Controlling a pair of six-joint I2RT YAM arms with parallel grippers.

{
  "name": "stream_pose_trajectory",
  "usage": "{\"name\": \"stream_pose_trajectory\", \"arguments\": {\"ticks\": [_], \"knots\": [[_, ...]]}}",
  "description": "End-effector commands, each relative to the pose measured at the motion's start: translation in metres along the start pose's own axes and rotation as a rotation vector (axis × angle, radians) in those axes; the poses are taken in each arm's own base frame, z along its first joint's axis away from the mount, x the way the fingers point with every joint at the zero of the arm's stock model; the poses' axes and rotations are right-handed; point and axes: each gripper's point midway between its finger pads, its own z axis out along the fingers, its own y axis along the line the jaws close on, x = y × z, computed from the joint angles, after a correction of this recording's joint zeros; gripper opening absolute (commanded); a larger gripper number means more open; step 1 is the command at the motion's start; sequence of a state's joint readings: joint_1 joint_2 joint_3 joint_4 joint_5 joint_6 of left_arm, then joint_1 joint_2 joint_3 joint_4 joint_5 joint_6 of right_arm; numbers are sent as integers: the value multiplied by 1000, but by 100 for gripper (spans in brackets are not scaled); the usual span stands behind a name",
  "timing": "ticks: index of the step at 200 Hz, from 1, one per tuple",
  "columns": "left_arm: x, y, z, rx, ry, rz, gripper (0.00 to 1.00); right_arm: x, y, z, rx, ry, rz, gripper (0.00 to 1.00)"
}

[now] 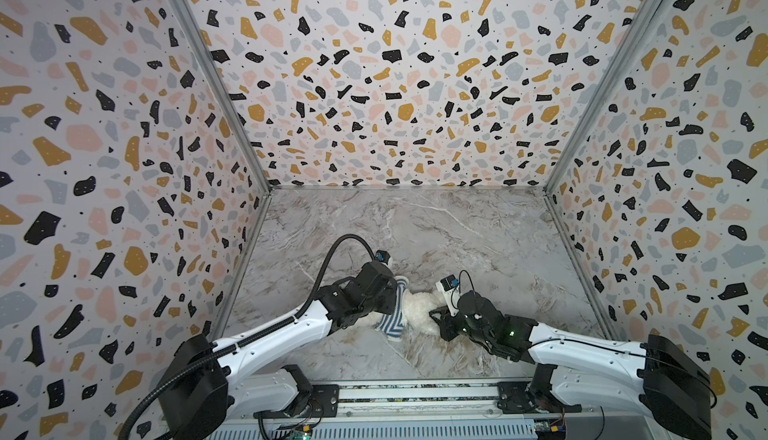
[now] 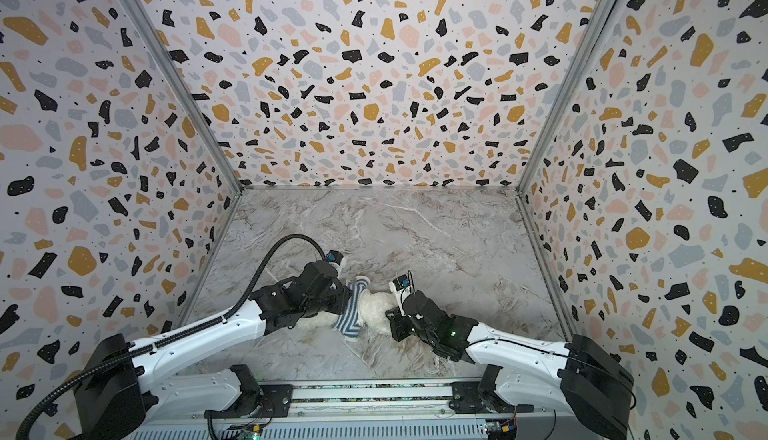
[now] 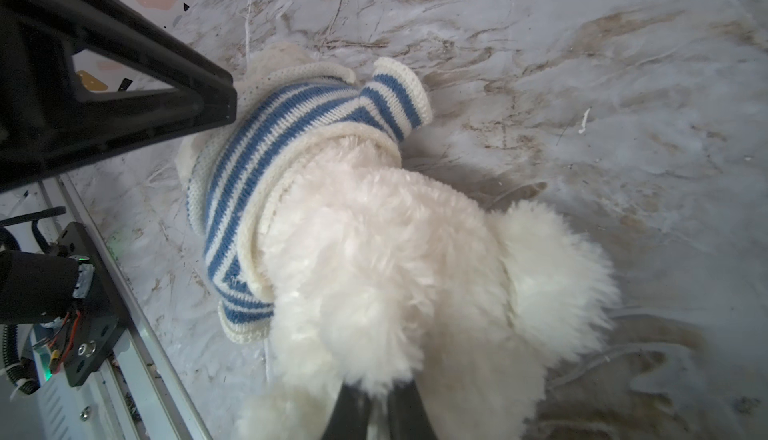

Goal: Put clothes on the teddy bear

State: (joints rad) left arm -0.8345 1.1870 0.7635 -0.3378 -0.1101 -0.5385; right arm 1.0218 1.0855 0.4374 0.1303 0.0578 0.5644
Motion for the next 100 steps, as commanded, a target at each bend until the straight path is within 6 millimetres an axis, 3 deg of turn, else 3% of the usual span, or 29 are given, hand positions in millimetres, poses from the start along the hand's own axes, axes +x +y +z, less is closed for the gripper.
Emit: {"name": "stream_pose_trajectory", "arguments": {"ticks": [1,47,100], "knots": [[0,8,-1,-51,1,27,29,-16,7,-4,-21,-78,3,5],[1,9,5,-63,6,26,24,-22,13,-4,-25,-102,-4,4],[2,11,2,-64,-4,16,2,-20,11,-5,-10,-104,-7,4]]}}
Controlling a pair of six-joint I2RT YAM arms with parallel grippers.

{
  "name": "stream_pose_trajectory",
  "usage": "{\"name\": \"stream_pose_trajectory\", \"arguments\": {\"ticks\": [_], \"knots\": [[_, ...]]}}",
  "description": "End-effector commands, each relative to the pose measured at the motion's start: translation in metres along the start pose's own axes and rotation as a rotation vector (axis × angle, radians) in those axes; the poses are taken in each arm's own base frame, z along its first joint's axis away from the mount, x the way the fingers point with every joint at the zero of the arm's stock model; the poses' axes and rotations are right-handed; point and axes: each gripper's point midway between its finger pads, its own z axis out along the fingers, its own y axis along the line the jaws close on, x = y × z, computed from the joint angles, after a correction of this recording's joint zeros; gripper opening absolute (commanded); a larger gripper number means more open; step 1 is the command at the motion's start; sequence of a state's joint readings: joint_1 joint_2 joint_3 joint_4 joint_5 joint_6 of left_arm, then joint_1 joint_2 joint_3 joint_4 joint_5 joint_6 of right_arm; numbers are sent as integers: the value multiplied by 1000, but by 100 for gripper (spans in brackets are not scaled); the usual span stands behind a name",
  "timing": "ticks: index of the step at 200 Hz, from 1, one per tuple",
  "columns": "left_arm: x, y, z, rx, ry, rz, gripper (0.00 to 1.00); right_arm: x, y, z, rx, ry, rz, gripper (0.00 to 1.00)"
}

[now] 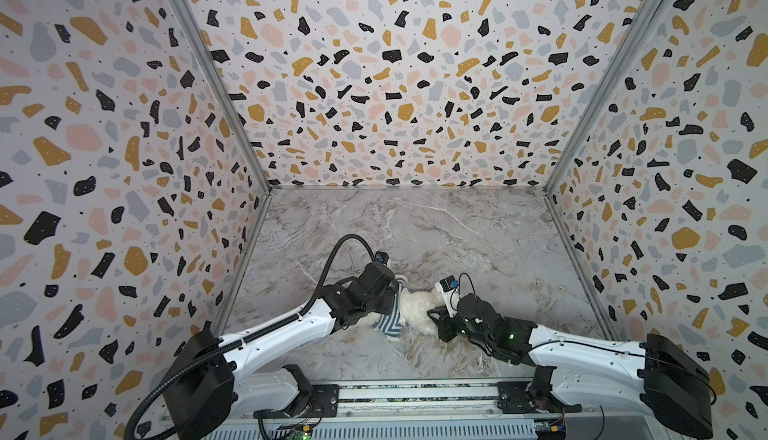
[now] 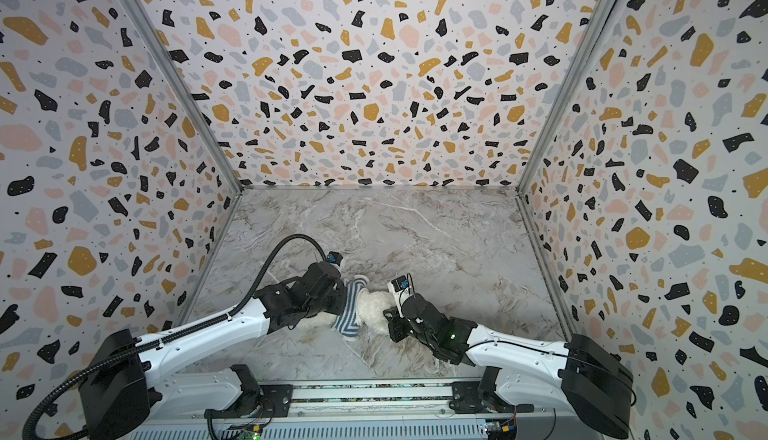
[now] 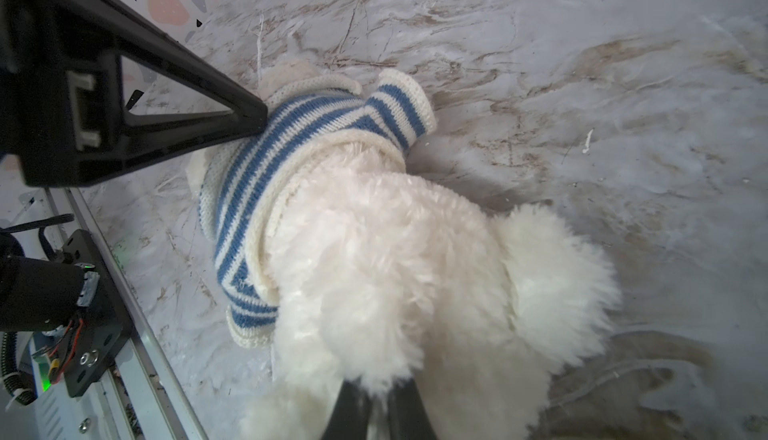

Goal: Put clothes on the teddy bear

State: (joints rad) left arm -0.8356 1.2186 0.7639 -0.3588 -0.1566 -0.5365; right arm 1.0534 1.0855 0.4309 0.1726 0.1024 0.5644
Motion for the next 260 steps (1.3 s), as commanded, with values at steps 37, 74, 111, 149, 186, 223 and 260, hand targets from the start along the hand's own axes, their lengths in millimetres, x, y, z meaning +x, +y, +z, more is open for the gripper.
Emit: {"name": "stream_pose_trajectory", "arguments": {"ticks": [37,74,111,149,186,223,260], "knots": [[-8,3,-13,2,-65,-14,0,-15,-6,-7,48,-70,38,1],[-15,22,-16,-4,-84,-30,0,-11,-28,-11,85,-84,126,0],[-12,35,-14,43,-101,-98,0,-9,-46,-21,107,-114,188,0],[-12,39,-12,72,-117,-134,0,-9,-52,-25,116,-124,184,0],[-9,53,-10,70,-123,-187,0,-5,-61,-25,164,-116,188,0],[-16,60,-16,82,-165,-232,0,-9,-62,-30,167,-138,182,0],[-14,62,-11,83,-166,-253,0,-9,-61,-28,166,-129,170,0]]}}
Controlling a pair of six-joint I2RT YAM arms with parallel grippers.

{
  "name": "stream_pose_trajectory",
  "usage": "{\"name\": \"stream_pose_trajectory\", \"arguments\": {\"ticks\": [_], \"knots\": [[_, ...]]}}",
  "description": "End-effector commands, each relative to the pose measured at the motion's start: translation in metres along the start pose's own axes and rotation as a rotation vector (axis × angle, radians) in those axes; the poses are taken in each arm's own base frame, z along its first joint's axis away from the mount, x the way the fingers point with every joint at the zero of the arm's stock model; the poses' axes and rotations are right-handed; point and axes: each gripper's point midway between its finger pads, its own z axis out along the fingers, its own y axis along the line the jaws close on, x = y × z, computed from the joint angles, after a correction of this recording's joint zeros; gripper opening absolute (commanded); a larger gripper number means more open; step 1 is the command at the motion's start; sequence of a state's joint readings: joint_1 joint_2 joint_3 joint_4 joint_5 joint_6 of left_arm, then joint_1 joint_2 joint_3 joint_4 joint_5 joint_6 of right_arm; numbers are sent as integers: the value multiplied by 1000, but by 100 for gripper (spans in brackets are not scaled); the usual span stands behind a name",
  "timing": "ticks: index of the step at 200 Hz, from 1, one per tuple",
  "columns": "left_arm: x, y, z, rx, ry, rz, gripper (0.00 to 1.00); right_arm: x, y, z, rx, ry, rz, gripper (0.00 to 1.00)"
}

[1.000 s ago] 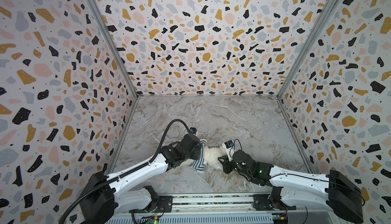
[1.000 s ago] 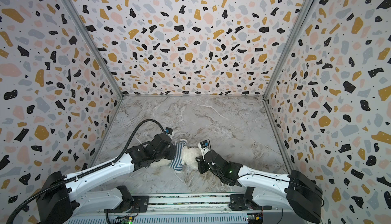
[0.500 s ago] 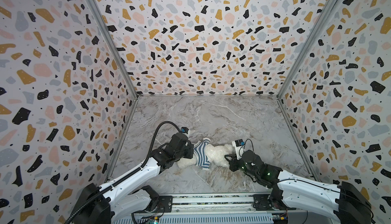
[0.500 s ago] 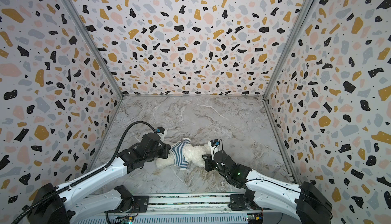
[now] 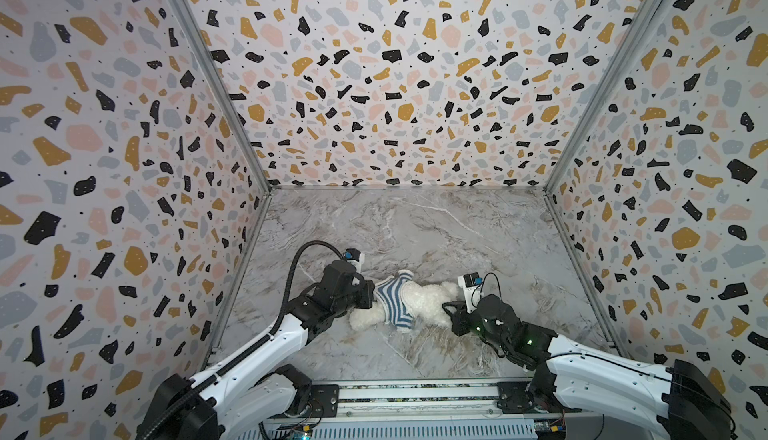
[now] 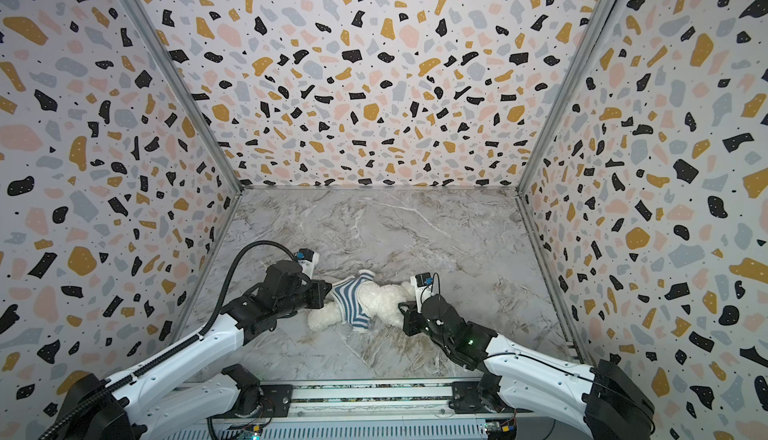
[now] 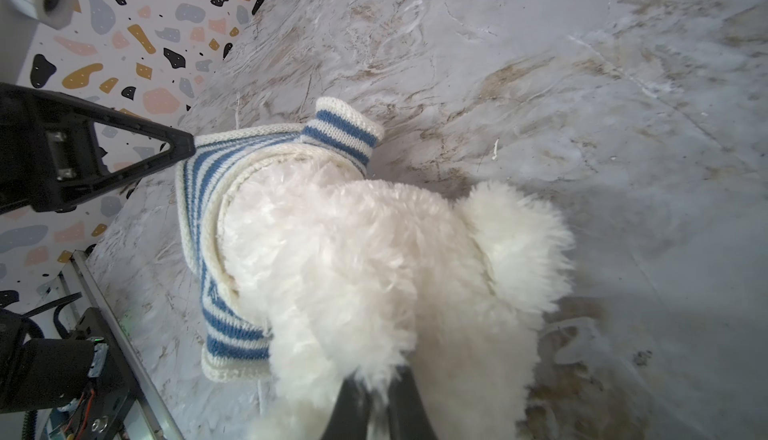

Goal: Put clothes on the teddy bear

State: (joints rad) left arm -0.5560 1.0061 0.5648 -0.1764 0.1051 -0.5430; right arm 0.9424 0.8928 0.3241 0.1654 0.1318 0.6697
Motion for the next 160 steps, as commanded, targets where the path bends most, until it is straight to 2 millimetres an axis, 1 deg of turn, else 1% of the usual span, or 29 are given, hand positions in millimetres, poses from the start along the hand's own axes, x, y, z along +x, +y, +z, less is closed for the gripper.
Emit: {"name": "stream_pose_trajectory", "arguments": {"ticks": [1,26,61,96,103,115,144,153,160], "knots": [[-5,18,1,-62,-43,-33,0,0,-20,-2,97,-11,-8,0],[0,4,9,22,-12,-34,0,0,-15,2,69,-1,-21,0],[8,2,13,46,3,-37,0,-4,-3,10,32,10,-60,0],[18,-14,17,117,18,-38,0,-9,10,15,-11,14,-106,0],[19,-19,16,128,21,-30,4,-9,11,16,-16,15,-114,0],[19,-20,14,125,23,-27,11,-9,13,16,-21,17,-123,0],[13,-6,-1,24,-4,-21,32,-9,16,15,-30,13,-133,0],[13,-7,-5,20,-13,-25,38,-10,17,14,-33,11,-135,0],[16,-8,-8,25,-16,-33,39,-10,17,14,-33,10,-135,0]]}}
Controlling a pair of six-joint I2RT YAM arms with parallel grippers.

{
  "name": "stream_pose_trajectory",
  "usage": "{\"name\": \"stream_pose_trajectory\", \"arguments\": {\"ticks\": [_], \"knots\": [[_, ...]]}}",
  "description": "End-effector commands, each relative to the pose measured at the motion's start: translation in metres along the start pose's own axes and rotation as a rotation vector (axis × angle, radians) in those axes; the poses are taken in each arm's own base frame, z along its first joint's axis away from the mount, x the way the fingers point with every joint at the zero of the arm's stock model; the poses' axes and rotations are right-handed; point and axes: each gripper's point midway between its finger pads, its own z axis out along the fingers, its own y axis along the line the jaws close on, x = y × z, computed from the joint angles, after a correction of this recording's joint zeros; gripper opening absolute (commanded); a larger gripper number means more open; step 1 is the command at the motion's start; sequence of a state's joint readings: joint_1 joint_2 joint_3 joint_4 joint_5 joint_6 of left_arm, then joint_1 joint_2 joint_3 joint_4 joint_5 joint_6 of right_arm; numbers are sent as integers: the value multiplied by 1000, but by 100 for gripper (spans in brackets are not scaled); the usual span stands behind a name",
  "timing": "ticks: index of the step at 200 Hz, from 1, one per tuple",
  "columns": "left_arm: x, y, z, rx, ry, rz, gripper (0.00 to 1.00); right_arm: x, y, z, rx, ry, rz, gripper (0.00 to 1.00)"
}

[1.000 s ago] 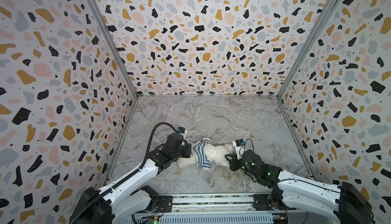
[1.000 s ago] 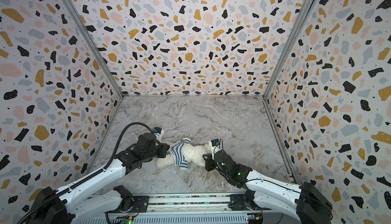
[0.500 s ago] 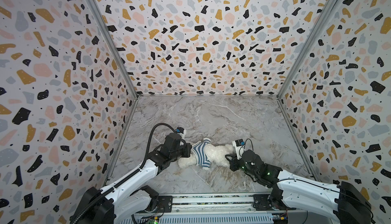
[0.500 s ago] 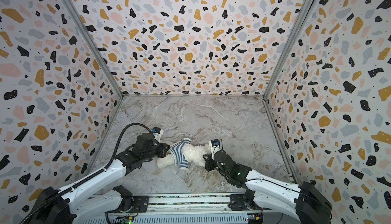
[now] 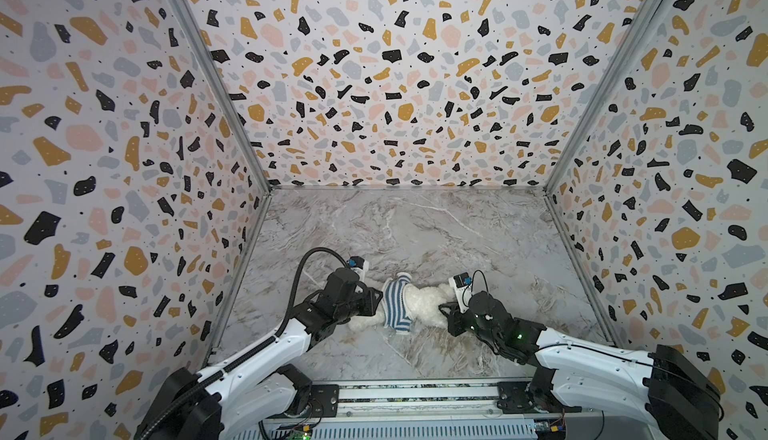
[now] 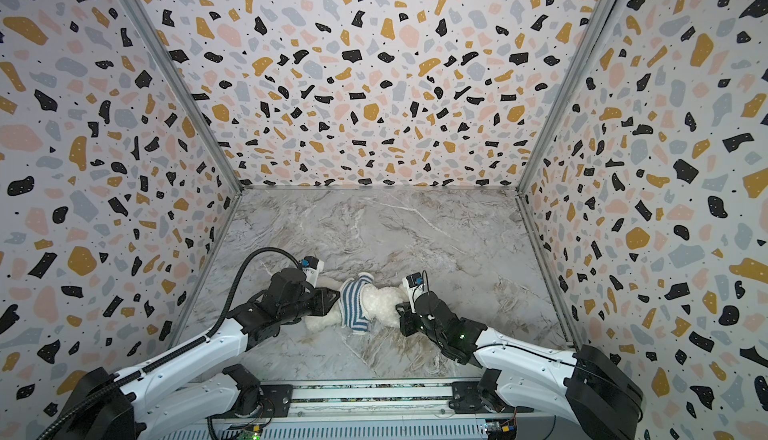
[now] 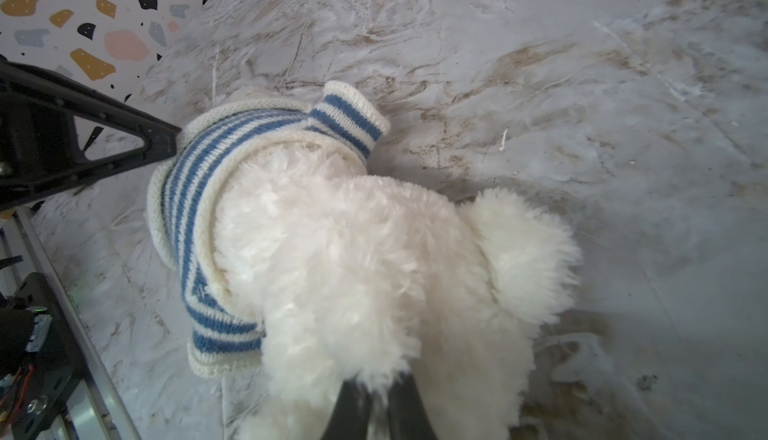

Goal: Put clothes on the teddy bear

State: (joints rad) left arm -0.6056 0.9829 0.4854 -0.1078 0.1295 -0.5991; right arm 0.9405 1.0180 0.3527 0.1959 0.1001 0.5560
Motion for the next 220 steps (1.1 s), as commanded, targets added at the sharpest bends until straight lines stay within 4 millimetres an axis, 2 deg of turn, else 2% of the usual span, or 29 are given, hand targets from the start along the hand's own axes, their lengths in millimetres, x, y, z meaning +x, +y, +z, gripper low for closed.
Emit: {"name": "stream_pose_trajectory", "arguments": {"ticks": [1,53,104,142,181,205,220], "knots": [[-7,-1,-14,-30,-42,-11,40,-24,15,-5,-38,-65,-16,0],[27,-28,-14,48,-24,-46,37,-25,17,-6,-39,-70,-15,0],[34,-15,-6,-45,-22,-21,36,-26,19,-7,-42,-73,-18,0],[43,-32,7,0,15,12,26,-27,18,-9,-33,-80,-18,0],[51,-30,9,8,14,-3,13,-28,18,-11,-32,-89,-14,0],[51,-24,6,-26,12,16,0,-29,19,-12,-34,-89,-15,0],[49,-19,3,-48,2,21,0,-29,19,-13,-35,-90,-15,0]]}}
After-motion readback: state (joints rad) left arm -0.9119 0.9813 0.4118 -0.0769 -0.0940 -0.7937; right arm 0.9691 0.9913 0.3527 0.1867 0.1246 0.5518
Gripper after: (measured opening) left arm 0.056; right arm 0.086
